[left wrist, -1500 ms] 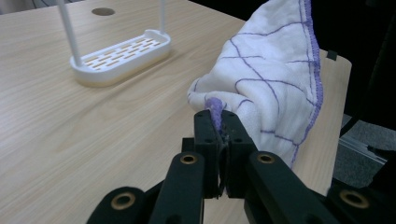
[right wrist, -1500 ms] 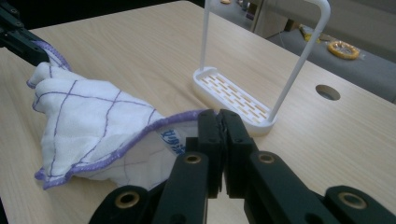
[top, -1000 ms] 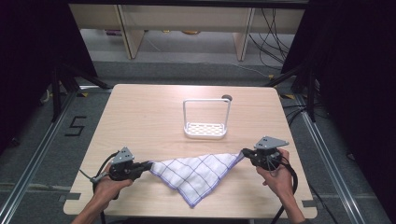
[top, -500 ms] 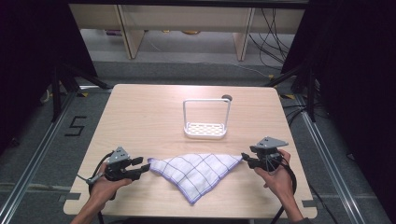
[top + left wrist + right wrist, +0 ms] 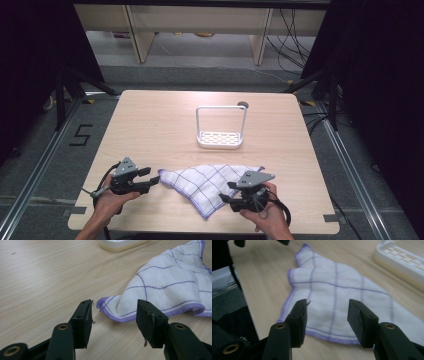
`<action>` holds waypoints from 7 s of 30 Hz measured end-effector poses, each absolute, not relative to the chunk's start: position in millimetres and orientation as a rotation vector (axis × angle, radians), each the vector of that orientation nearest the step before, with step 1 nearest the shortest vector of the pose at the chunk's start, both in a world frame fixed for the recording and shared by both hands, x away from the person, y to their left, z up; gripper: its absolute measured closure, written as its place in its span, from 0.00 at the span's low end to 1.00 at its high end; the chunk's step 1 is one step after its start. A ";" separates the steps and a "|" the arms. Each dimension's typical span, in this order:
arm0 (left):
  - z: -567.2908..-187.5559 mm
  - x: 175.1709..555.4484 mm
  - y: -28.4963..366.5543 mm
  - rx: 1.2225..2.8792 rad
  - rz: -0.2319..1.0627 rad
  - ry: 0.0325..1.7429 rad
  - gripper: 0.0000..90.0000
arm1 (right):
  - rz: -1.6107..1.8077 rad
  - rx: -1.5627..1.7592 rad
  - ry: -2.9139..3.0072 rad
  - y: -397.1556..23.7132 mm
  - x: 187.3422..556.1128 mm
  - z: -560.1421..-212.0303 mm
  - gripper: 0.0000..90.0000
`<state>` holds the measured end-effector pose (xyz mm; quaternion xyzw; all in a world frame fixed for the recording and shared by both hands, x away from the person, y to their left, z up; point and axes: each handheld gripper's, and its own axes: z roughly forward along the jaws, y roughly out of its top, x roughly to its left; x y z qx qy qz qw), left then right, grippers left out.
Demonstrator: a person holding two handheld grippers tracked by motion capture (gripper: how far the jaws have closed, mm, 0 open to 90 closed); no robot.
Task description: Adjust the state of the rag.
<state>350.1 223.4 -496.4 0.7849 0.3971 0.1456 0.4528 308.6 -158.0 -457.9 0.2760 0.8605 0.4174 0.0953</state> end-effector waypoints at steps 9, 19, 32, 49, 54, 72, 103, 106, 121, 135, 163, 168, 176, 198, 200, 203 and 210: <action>-497.1 349.8 223.3 1.945 0.358 0.970 0.52 | 1.191 0.700 2.655 -120.3 294.0 -478.1 0.60; -495.8 349.8 224.4 1.945 0.350 0.969 0.52 | 1.092 0.661 2.714 -100.4 288.6 -498.9 0.61; -496.1 349.5 225.9 1.930 0.354 0.972 0.52 | 1.039 0.593 2.712 -105.3 296.4 -501.1 0.97; -481.3 320.9 194.4 1.954 0.289 0.832 0.52 | 1.253 0.798 2.446 -155.2 378.6 -417.4 0.97; -484.7 309.6 162.7 1.973 0.180 0.766 0.52 | 1.237 0.858 2.435 -159.4 404.3 -417.5 0.97; -510.3 323.6 79.8 2.157 0.226 0.665 0.49 | 1.206 0.897 2.430 -166.1 432.4 -422.2 0.97; -499.6 284.8 157.3 2.132 0.117 0.638 0.91 | 0.881 1.115 2.486 -204.5 451.1 -469.3 0.97; -500.1 287.5 157.7 2.124 0.087 0.655 0.81 | 0.859 1.099 2.496 -207.6 451.9 -477.7 0.97; -494.0 363.9 169.9 2.056 0.232 0.921 0.50 | 0.931 1.116 2.410 -222.5 402.2 -451.0 0.57; -490.1 351.7 174.0 2.049 0.220 0.945 0.46 | 0.991 1.085 2.452 -230.2 329.2 -463.9 0.56; -511.9 427.7 142.2 2.178 0.323 0.941 0.50 | 0.918 1.219 2.432 -215.6 445.7 -482.1 0.59; -513.5 427.4 140.2 2.180 0.309 0.901 0.69 | 0.889 1.186 2.456 -209.9 456.2 -488.5 0.65; -511.9 426.3 139.8 2.153 0.293 0.857 0.93 | 0.902 1.193 2.500 -208.0 460.1 -498.0 0.97; -456.9 434.3 149.8 2.019 0.352 0.783 0.94 | 1.107 1.015 2.374 -228.2 441.6 -431.9 0.98; -455.7 436.5 150.6 2.038 0.351 0.773 0.94 | 1.103 1.022 2.381 -228.4 441.2 -430.7 0.98; -453.8 438.5 148.7 2.016 0.347 0.776 0.94 | 1.100 1.039 2.394 -227.7 440.5 -427.8 0.98; -442.0 439.5 149.9 1.998 0.370 0.751 0.93 | 1.108 1.016 2.375 -227.8 442.5 -413.9 0.98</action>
